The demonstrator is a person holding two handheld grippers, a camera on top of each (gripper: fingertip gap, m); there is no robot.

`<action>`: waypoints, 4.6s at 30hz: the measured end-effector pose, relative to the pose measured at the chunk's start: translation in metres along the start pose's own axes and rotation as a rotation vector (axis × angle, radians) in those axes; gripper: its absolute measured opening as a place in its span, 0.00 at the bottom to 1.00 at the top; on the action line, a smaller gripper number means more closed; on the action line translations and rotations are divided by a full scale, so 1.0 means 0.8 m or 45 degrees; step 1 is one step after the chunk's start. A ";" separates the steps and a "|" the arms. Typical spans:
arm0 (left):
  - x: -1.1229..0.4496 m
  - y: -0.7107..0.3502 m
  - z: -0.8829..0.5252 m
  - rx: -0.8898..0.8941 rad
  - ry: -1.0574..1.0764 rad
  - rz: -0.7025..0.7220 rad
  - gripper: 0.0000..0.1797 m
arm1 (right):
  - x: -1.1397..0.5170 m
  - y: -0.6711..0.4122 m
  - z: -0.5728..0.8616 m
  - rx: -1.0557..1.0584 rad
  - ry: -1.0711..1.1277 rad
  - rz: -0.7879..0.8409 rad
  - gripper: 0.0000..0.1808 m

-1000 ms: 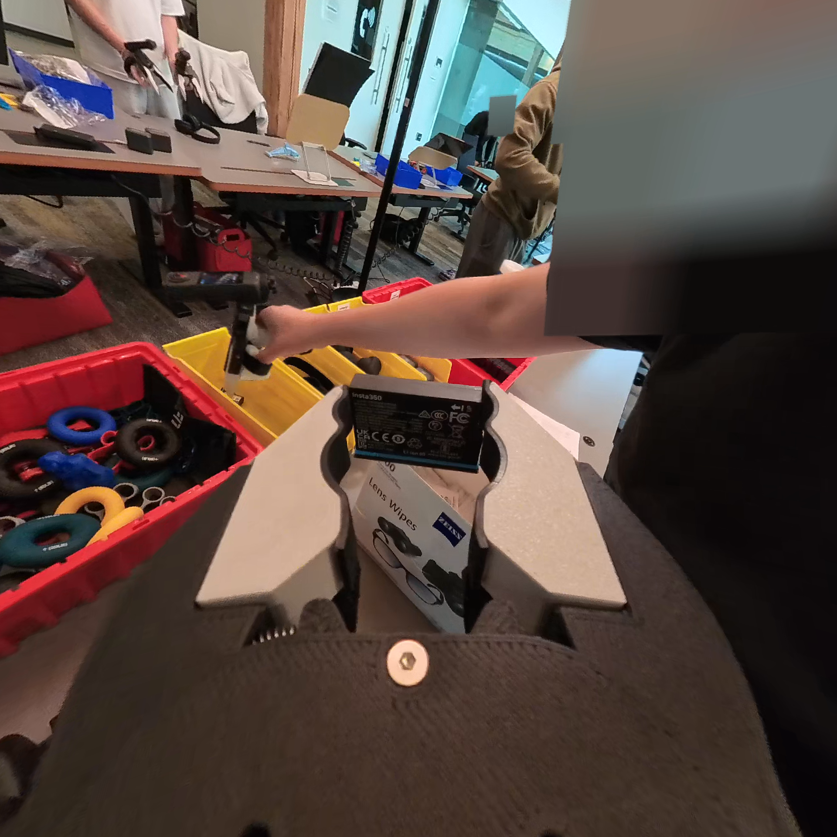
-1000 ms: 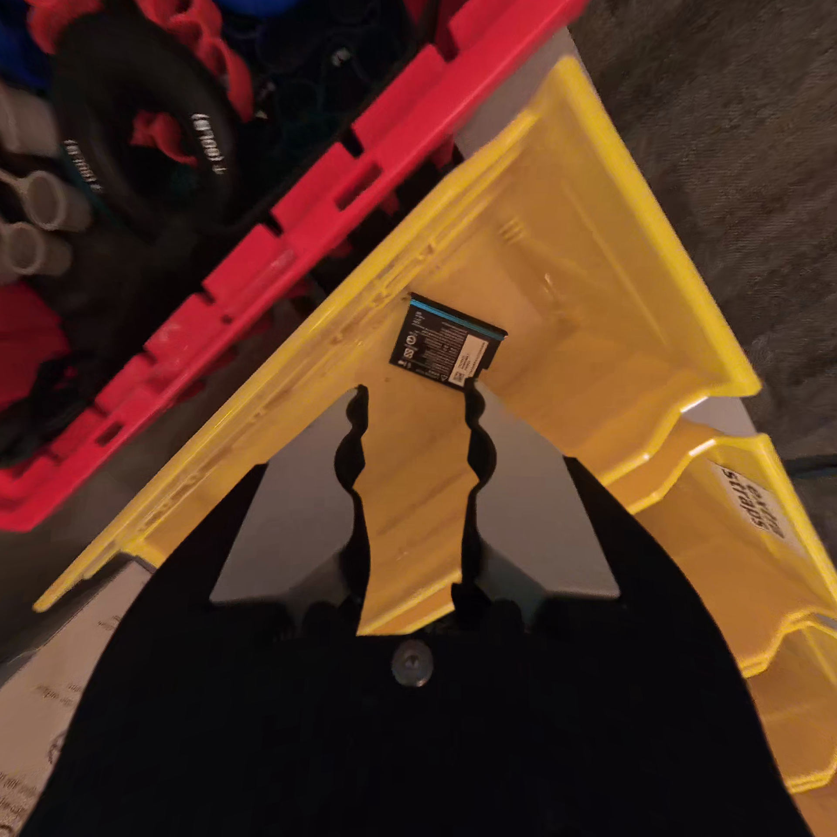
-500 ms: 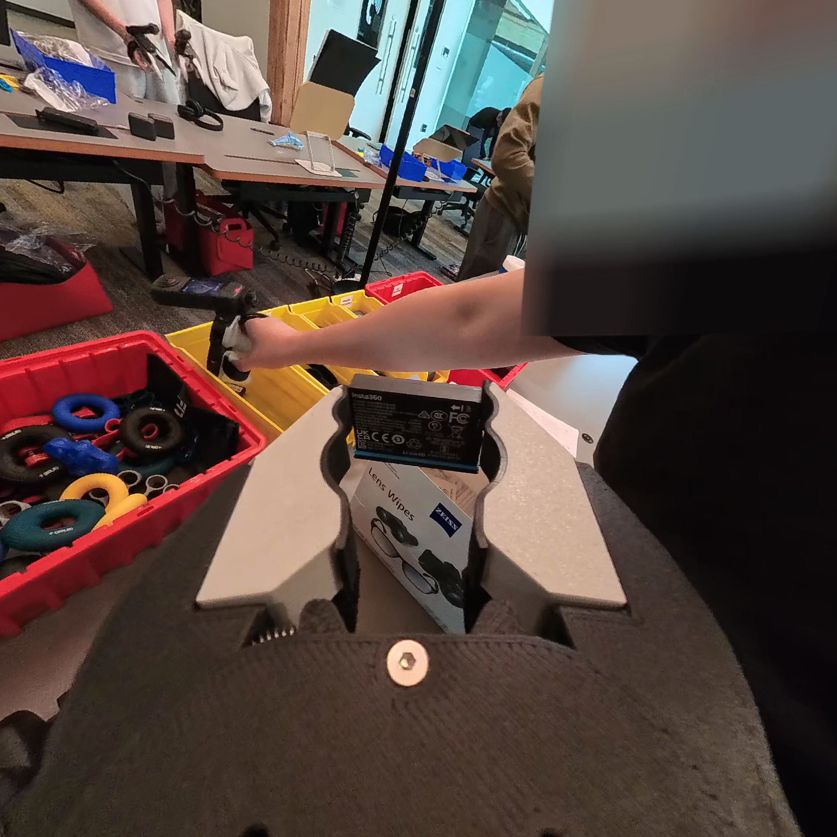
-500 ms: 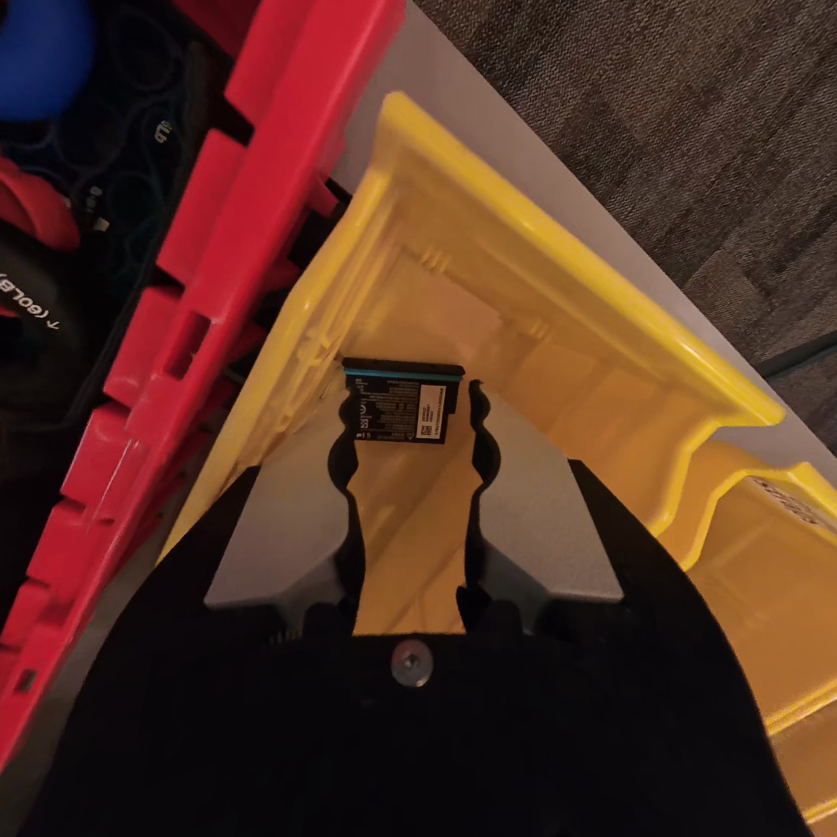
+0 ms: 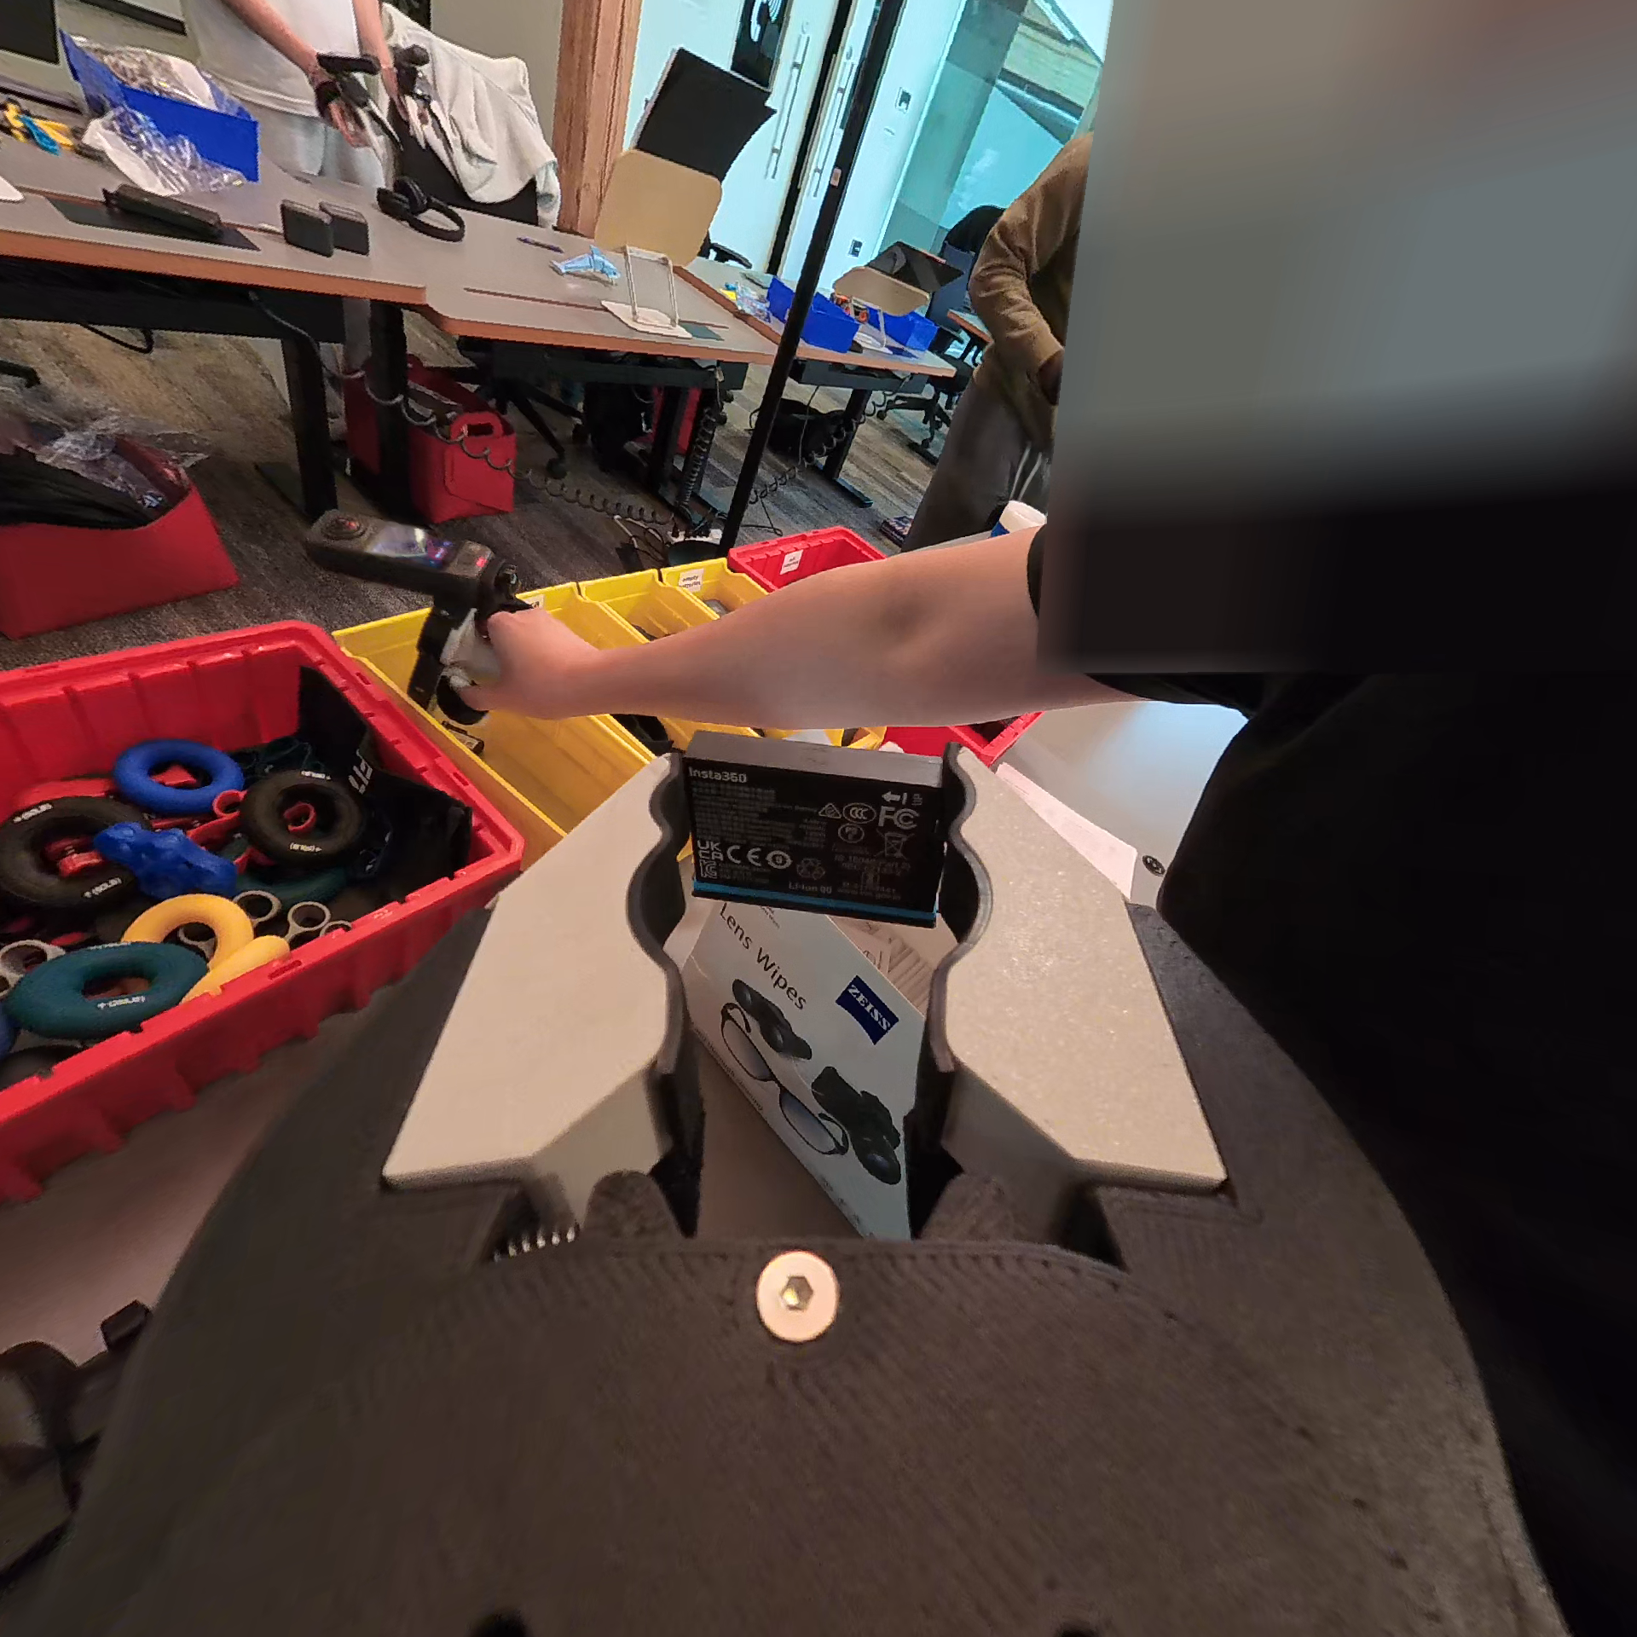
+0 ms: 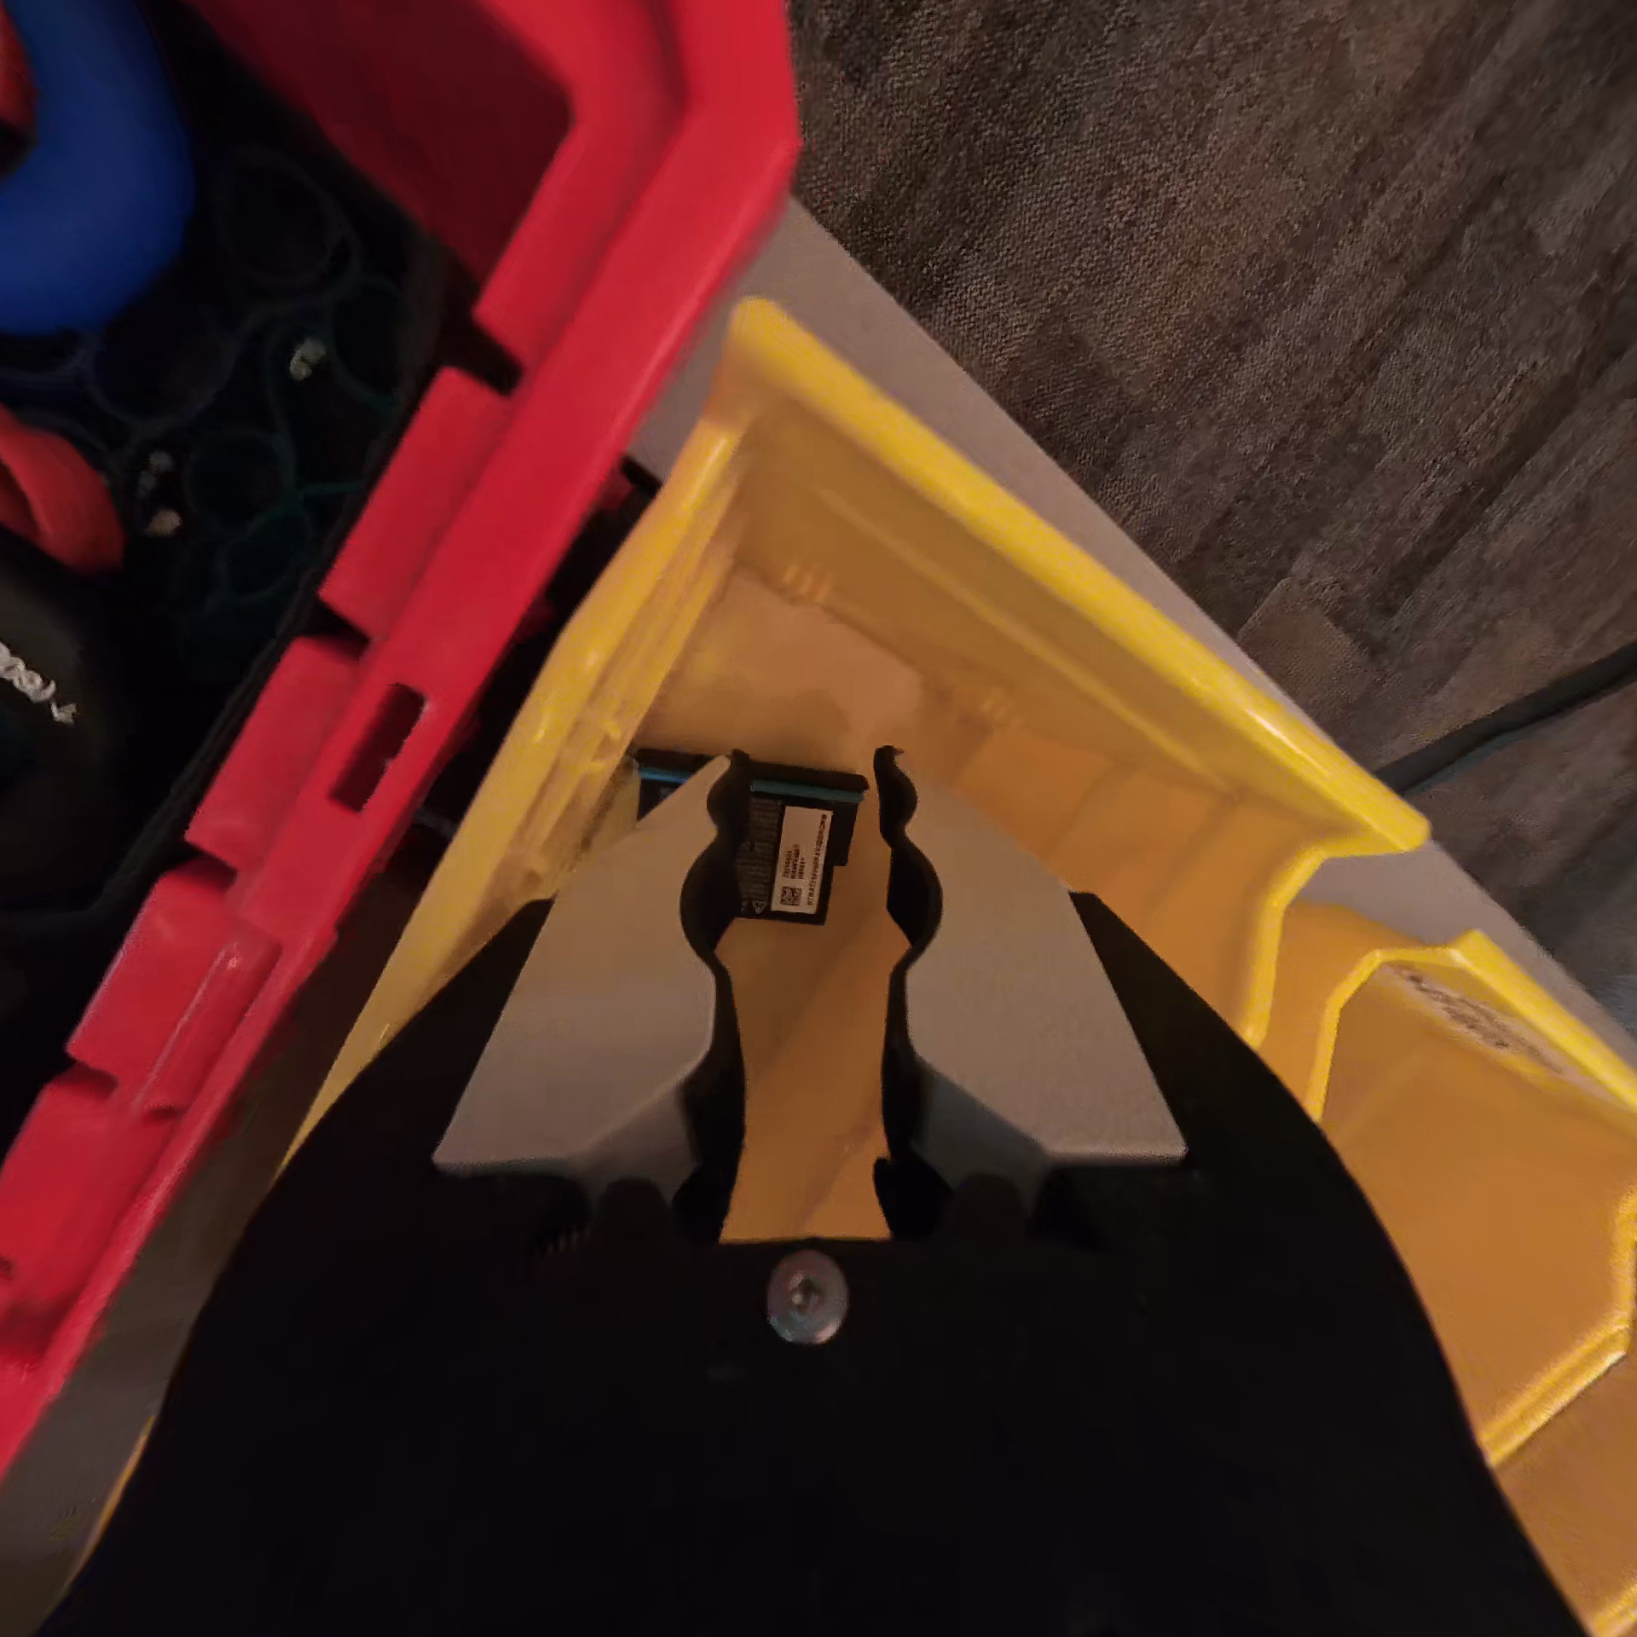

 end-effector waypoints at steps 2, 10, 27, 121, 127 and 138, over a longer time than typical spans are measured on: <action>0.000 0.001 0.000 0.004 -0.001 0.004 0.31 | -0.001 -0.002 0.001 -0.037 0.009 -0.013 0.16; 0.000 0.002 0.002 0.007 -0.001 0.011 0.31 | -0.008 0.002 -0.001 0.029 0.087 -0.027 0.19; 0.008 -0.002 0.009 -0.019 0.008 0.020 0.31 | 0.010 0.032 -0.024 0.597 -0.235 -0.232 0.38; -0.002 -0.012 0.028 -0.095 0.039 -0.011 0.31 | 0.026 0.138 -0.090 1.364 -0.305 -0.160 0.19; -0.003 -0.015 0.031 -0.106 0.038 -0.001 0.30 | 0.045 0.126 -0.071 0.713 -0.280 -0.222 0.18; 0.014 -0.016 0.039 -0.167 0.155 0.092 0.31 | 0.140 0.124 -0.040 -0.235 -0.683 0.153 0.00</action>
Point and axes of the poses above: each gripper's, where its closed fingertips meet, x back along the fingers, y out of its underside, z = x × y across the jaws, the point moved 8 cm from there along x, back along the fingers, and after that the axes turned 6 degrees about -z, right-handed, at the moved point
